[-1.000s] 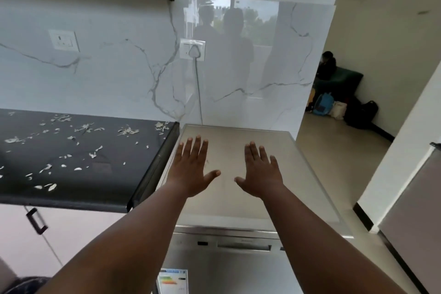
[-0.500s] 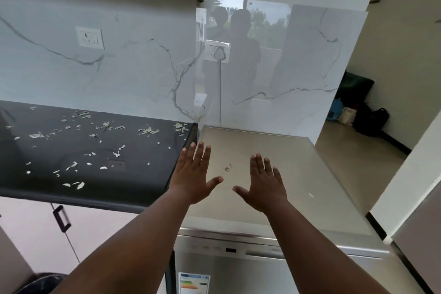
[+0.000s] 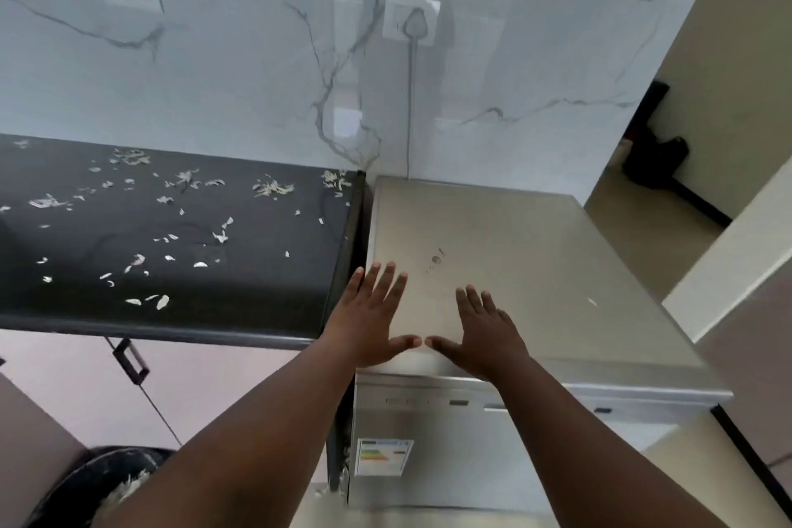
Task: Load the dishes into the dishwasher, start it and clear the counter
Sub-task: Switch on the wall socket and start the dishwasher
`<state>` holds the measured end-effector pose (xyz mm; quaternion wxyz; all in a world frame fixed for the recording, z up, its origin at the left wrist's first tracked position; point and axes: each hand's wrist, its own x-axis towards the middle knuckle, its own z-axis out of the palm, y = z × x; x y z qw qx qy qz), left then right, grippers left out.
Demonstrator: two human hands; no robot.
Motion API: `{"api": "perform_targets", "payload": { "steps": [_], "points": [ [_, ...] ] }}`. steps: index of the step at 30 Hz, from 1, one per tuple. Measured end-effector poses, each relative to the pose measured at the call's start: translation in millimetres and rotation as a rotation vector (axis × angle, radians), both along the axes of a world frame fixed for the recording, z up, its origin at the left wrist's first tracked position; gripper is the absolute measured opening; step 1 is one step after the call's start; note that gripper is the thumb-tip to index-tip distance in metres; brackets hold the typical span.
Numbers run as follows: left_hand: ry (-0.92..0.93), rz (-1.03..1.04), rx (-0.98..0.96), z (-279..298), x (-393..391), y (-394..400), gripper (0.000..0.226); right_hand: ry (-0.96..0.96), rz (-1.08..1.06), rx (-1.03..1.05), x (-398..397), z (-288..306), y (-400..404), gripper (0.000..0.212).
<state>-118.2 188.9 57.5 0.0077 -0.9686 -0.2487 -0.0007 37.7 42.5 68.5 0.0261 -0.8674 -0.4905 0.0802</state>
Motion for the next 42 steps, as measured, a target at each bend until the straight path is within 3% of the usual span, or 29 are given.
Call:
{"api": "perform_targets", "payload": {
  "steps": [6,10,14,20,26,31,34,42],
  "points": [
    [0.206,-0.267,-0.018,-40.3,-0.1,-7.2,0.119,-0.021,0.027,-0.185,-4.3,-43.9,-41.6,0.102],
    [0.133,-0.222,-0.014,-60.6,-15.5,-9.0,0.1,-0.093,-0.011,-0.222,12.0,-55.4,-51.3,0.112],
    [0.107,-0.207,0.022,-65.8,-14.5,-11.5,0.101,-0.079,0.063,-0.236,42.9,-55.6,-44.7,0.119],
    [0.053,-0.208,0.131,-79.9,-11.5,-9.1,0.105,-0.135,0.263,-0.106,82.0,-66.1,-38.1,0.111],
    [-0.094,-0.19,0.184,-83.1,-8.7,-16.8,0.107,-0.093,0.25,0.073,88.1,-74.2,-40.8,0.114],
    [-0.231,-0.24,0.273,-85.4,-9.9,-29.2,0.094,-0.035,0.236,0.184,83.0,-70.3,-45.0,0.112],
    [-0.203,-0.342,0.336,-87.2,-10.6,-30.6,0.086,-0.008,0.21,0.226,82.2,-70.3,-47.9,0.107],
    [-0.106,-0.454,0.387,-84.1,-8.4,-28.2,0.09,-0.032,0.145,0.296,77.6,-74.8,-50.6,0.105]
  ]
}}
